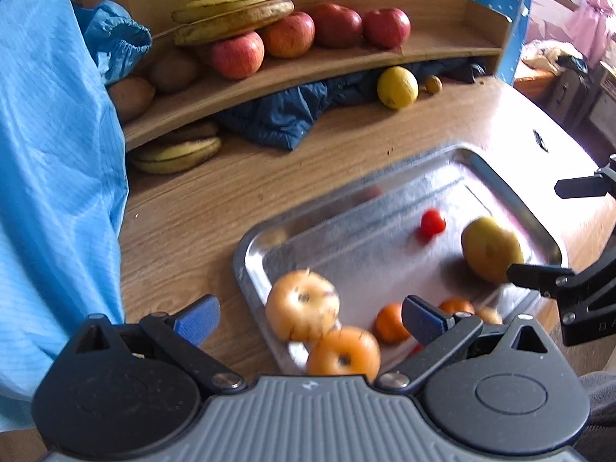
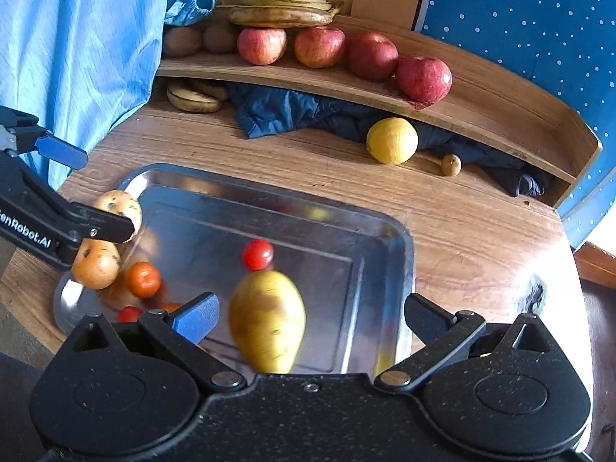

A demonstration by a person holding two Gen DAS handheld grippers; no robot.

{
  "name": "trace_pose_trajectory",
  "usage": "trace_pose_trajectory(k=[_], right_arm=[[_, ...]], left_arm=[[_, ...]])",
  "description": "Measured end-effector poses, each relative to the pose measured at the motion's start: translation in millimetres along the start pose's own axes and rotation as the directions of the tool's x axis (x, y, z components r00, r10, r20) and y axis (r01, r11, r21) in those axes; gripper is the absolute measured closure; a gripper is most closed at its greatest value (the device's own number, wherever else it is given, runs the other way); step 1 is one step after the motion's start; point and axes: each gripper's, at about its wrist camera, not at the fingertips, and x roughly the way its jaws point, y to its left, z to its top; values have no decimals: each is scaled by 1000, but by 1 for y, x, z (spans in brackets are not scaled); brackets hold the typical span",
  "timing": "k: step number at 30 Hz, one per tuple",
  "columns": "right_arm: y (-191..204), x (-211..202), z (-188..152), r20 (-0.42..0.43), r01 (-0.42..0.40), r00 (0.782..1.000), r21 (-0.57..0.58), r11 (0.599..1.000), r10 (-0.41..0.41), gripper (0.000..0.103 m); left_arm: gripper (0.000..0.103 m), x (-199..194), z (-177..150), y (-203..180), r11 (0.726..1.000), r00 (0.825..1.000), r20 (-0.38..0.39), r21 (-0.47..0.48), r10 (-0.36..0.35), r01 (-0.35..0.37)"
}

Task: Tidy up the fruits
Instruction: 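Move the left tool toward the lemon while the right tool approaches the small brown fruit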

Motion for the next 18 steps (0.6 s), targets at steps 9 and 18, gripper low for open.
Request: trace_pose_trajectory(k=[9,18], right_arm=[[-38,12,6,-5,0,1000,0,1000,0,1],[-69,29,9,1,-15,1000,6,1000,15,1]], left_arm=[[1,21,32,-25,999,1000,-4,-50,1,-1],[1,43,58,-48,995,1000,-9,-99,-1,0]])
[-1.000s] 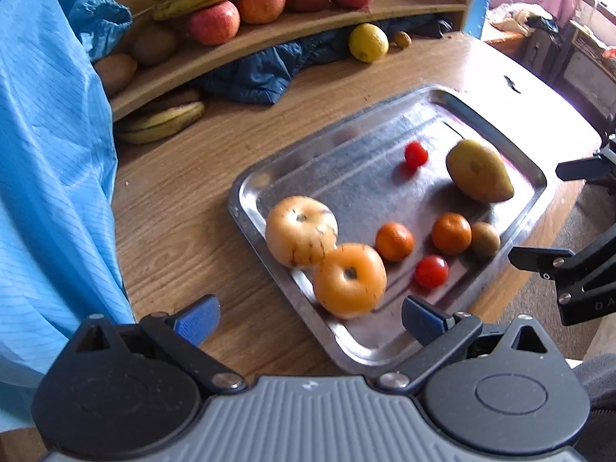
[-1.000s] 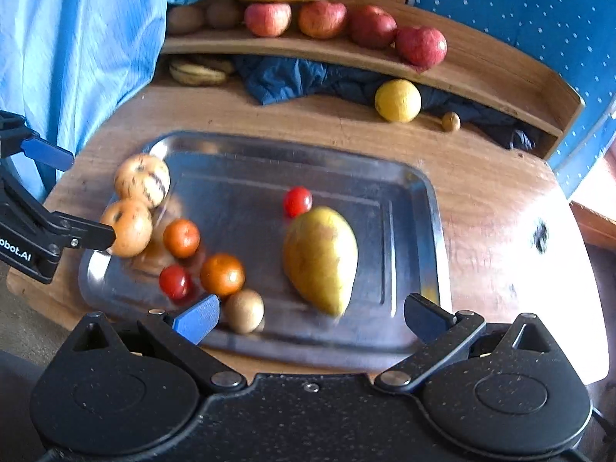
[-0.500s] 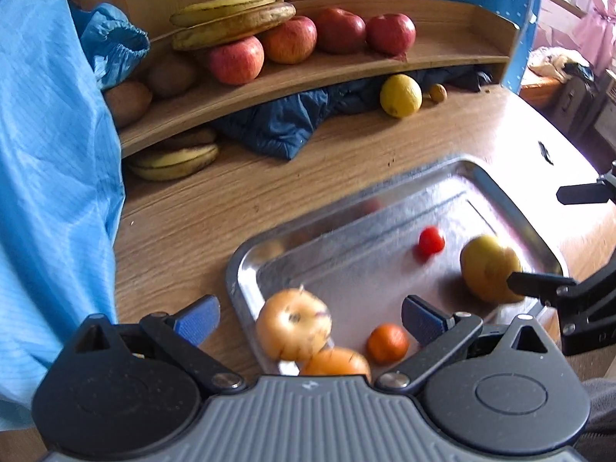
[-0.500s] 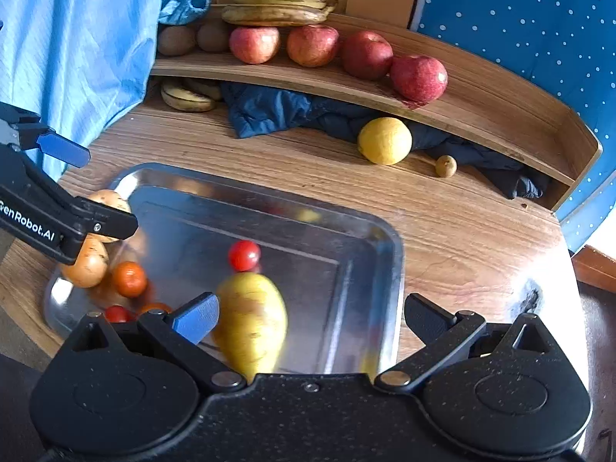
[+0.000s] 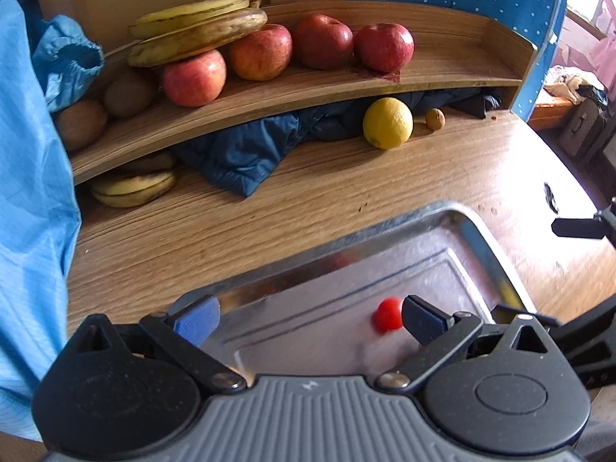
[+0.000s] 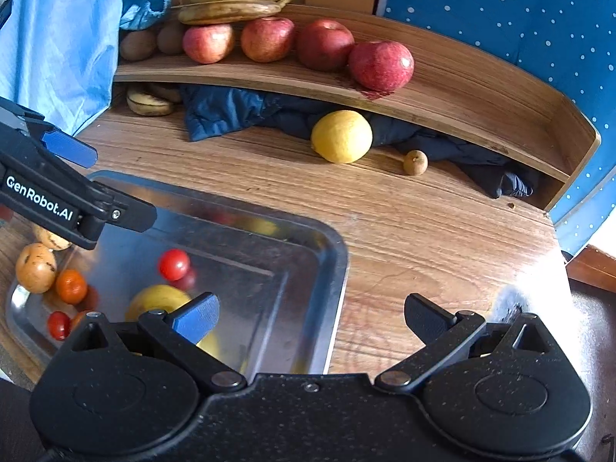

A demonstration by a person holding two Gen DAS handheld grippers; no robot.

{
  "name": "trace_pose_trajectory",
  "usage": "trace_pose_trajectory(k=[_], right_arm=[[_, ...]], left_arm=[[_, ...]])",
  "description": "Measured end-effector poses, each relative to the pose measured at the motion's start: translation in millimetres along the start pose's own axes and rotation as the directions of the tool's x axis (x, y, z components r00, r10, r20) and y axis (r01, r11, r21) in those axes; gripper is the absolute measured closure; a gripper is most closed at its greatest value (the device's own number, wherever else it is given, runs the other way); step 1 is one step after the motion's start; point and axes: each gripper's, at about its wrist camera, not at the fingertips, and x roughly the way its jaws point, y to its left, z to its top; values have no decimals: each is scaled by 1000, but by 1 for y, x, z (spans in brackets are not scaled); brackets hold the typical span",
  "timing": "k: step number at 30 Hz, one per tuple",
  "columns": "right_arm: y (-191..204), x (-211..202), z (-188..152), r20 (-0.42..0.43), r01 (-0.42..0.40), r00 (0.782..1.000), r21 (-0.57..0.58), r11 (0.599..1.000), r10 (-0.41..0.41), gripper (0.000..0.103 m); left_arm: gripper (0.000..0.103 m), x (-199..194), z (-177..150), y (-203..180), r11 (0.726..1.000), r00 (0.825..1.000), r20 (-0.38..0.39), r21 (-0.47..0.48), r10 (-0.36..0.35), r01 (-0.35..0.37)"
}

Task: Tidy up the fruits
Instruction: 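Move the left tool toward the lemon while the right tool approaches the small brown fruit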

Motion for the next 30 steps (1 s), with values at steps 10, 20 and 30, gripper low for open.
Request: trace_pose_trajectory(k=[10,20,30], right_arm=[[-38,17,7,22,12,1000,-4,1000,-12,1],[-74,43,16,22,11,1000,-57,998,-10,1],[-89,76,30,72,-5,997,-57,998,9,1]], left_arm=[[1,30,23,-22,998,1000,-20,-58,6,-7],[1,62,59,-45,992,1000,23,-123,1,1],[1,84,92,-65,981,999,37,-196,19,-12]])
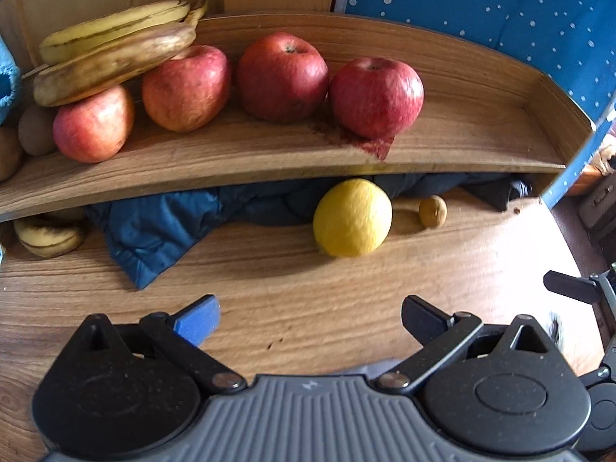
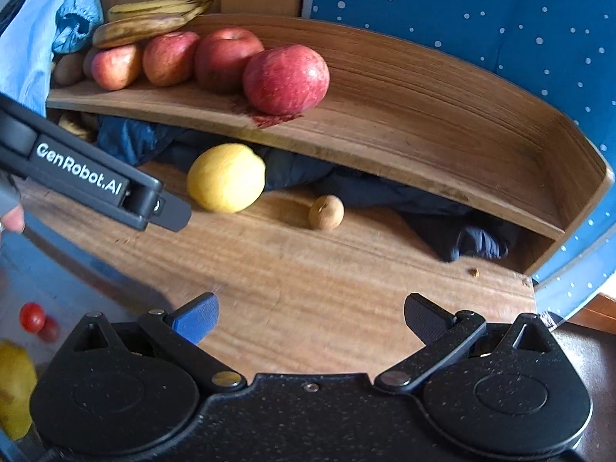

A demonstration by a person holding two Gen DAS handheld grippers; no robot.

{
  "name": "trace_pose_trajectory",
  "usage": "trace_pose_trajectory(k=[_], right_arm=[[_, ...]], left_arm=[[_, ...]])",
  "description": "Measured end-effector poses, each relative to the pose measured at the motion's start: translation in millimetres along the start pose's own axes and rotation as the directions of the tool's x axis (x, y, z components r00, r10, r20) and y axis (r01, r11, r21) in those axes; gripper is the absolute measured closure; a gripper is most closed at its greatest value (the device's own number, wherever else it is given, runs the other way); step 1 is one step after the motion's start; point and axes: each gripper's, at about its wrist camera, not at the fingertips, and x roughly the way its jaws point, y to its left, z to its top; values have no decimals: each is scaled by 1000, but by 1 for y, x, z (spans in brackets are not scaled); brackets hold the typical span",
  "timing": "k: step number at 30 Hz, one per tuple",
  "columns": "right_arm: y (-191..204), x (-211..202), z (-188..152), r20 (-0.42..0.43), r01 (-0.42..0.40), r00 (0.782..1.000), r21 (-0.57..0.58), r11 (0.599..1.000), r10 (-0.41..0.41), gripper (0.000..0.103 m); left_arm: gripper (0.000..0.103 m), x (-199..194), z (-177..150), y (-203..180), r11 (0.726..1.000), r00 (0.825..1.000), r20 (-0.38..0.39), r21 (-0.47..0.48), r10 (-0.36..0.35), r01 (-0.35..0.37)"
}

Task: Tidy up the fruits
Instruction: 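Move the left tool toward the lemon while the right tool approaches the small brown fruit, then grasp the lemon with the left tool while the right tool grasps the small brown fruit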

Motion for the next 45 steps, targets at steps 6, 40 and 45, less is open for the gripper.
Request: trace_pose_trajectory(k=[6,40,45], right_arm=[[-14,20,13,19,-23,1000,-2,1000,23,1],[-16,80,50,50,-102,993,-54,993,105,55],[-22,84,47,60,-111,992,-24,993,113,57]], left_arm=[[1,9,11,-10,999,1000,0,-47,16,-16],[11,76,67,-5,949,996,-60,-310,-70,48],[18,82,68,-1,944,994,-69,-325,-85,58]])
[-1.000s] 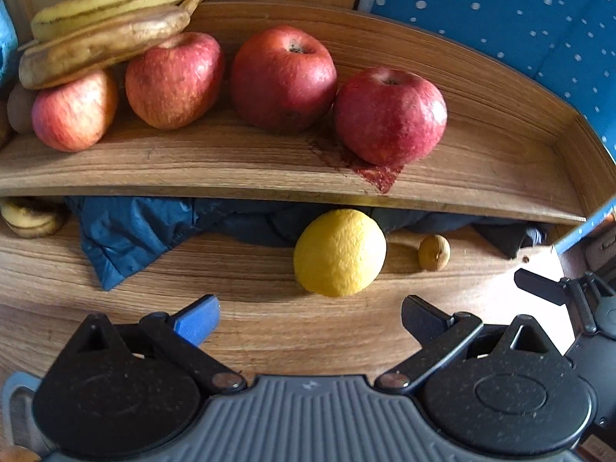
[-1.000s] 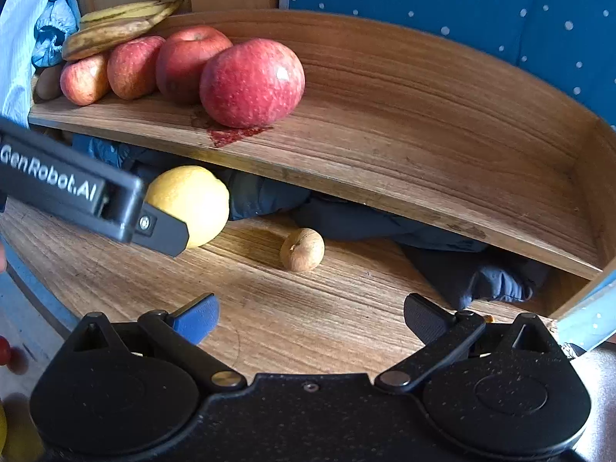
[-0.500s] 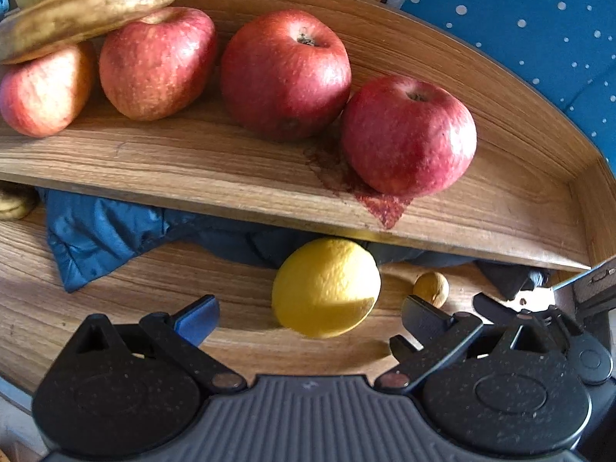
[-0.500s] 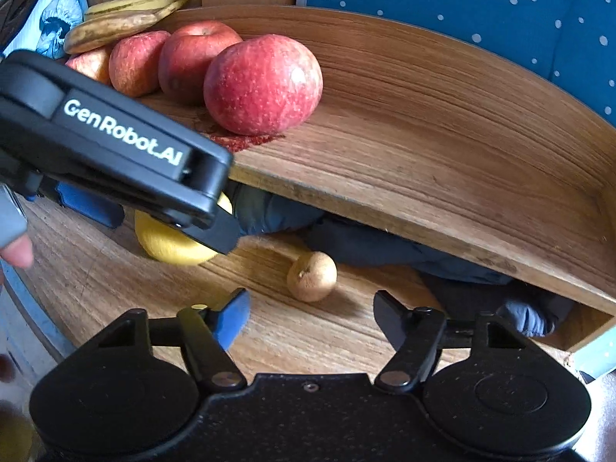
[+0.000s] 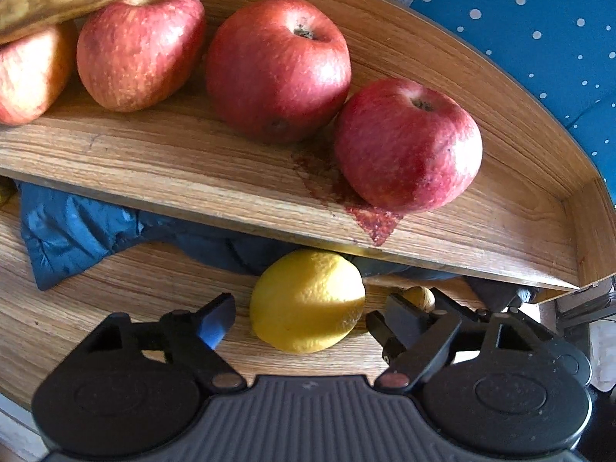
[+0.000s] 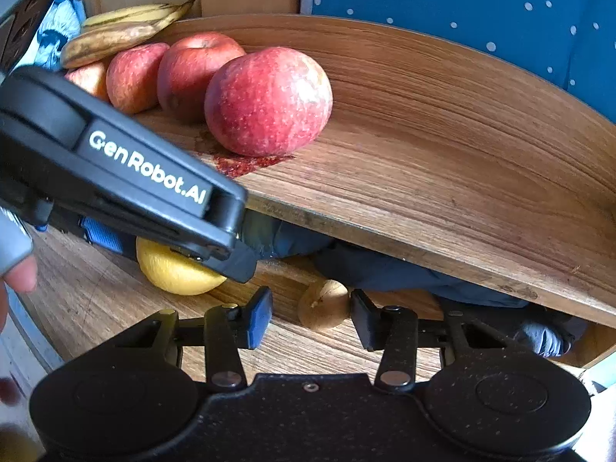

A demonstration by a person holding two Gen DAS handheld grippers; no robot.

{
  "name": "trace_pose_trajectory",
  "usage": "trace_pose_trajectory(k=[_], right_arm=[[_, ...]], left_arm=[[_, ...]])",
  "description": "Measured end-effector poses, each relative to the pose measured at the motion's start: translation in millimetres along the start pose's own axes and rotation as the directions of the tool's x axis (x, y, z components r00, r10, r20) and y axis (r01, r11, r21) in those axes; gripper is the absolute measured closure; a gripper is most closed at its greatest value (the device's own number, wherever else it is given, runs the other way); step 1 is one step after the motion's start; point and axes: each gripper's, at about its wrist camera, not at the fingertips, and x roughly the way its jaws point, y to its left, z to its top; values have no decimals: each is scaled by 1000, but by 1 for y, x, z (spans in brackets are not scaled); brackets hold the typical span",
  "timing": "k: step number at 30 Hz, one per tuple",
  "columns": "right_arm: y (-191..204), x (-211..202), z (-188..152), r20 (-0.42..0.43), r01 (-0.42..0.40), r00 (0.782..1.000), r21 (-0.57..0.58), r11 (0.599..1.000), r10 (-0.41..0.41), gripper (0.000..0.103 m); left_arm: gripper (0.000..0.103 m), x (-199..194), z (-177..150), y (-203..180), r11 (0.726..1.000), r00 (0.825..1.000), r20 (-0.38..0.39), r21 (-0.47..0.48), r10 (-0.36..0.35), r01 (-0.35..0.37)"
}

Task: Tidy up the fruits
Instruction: 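Grasp the lemon with the left tool while the right tool grasps the small brown fruit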

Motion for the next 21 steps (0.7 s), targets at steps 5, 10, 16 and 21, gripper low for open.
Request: trace_pose_trajectory(k=[5,10,16,21], right_arm=[[-2,2,1,1,5,1000,18,1000,-6,64],[-3,-1,1,2,13,1000,23,1000,-13,71],[3,-8,-2,-5,26,1000,20,999,-26,73],[8,-15,-1,-19,34,999,25,999,-34,73]], left_arm=[[22,5,2,6,1000,1000,-8,-12,2,-2],[30,7,6,9,1000,1000,1,-12,5,-5],[37,5,9,6,1000,1000,7,-4,-7,7],[38,0,2,6,1000,1000,15,8,-9,9]])
